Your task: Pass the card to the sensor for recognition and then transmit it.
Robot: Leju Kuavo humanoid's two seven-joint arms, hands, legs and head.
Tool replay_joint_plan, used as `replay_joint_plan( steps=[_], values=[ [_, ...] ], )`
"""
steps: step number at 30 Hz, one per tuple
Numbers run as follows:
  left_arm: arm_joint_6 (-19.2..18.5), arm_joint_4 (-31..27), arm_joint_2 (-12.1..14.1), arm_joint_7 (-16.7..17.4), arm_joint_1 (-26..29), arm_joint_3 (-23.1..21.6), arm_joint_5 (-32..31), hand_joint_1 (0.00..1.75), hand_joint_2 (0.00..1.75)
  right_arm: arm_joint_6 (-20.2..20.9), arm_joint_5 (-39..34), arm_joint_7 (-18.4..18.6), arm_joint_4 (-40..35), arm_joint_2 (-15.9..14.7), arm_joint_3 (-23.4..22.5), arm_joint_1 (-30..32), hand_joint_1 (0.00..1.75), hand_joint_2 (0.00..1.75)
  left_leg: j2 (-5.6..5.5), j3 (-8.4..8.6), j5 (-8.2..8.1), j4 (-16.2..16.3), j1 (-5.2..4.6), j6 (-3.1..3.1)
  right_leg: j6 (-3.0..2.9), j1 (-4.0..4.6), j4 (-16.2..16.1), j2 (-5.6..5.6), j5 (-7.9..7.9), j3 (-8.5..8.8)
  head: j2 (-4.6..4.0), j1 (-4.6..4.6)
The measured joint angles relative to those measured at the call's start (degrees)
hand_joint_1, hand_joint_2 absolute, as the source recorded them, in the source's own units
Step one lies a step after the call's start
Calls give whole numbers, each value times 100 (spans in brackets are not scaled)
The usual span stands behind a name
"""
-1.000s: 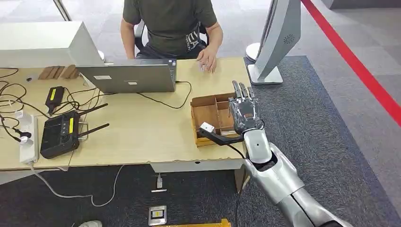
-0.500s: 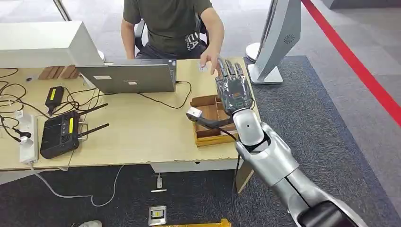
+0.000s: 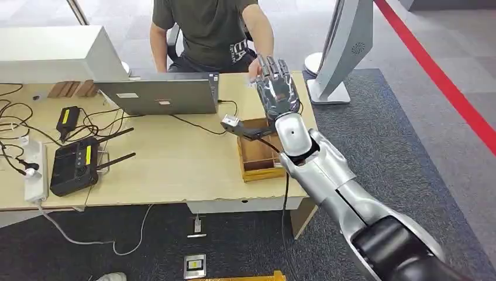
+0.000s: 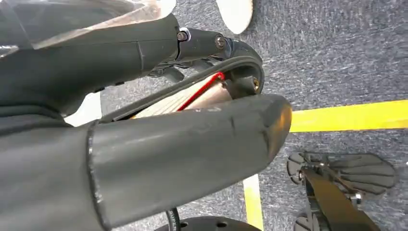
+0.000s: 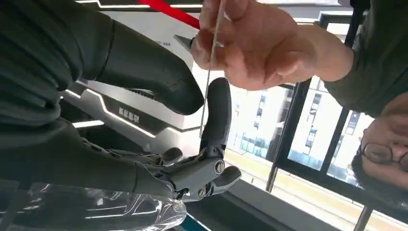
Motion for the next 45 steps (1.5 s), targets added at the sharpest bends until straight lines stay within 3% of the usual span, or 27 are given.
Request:
replay_joint_plan(
  steps=[15,16,17,25,31,36,40,45],
  values=[
    [-28,0,-2,39,5,0,22,0,0,236,24,79,299,92,98,-25,175,175,1,1,0,1,0,0,0,0,1,0,0,0,0,0],
    [-37,0,-2,57,6,-2,22,0,0,251,24,81,299,92,98,-31,0,175,1,1,0,1,0,0,0,0,0,0,0,0,0,0],
    [-39,0,-2,77,5,-2,20,0,0,262,24,96,299,92,98,-34,0,0,1,1,0,1,0,0,0,0,0,0,0,0,0,0],
    [-50,0,-2,63,7,-2,2,0,0,290,0,0,275,9,155,-63,0,0,1,2,0,2,0,0,0,0,0,0,1,0,0,0],
    [-105,0,0,61,15,-15,-76,0,0,937,24,109,7,-299,219,-181,0,0,2,3,1,6,-1,0,4,-1,0,0,4,0,0,0],
    [-197,0,17,77,26,-48,-92,0,0,1720,20,-177,-514,-851,78,-323,0,0,1,2,0,9,-3,2,5,-3,-4,0,4,0,0,0],
    [-275,0,44,127,34,-65,-98,0,0,1897,-83,-581,-981,-1352,-268,-258,0,0,1,4,-3,11,-4,5,6,-3,-8,1,5,0,0,0],
    [-293,0,74,144,39,-85,-48,0,0,2085,-306,-669,-1500,-1985,-763,60,0,0,1,3,-6,12,-4,8,6,-3,-10,0,5,1,0,-2]
  ],
)
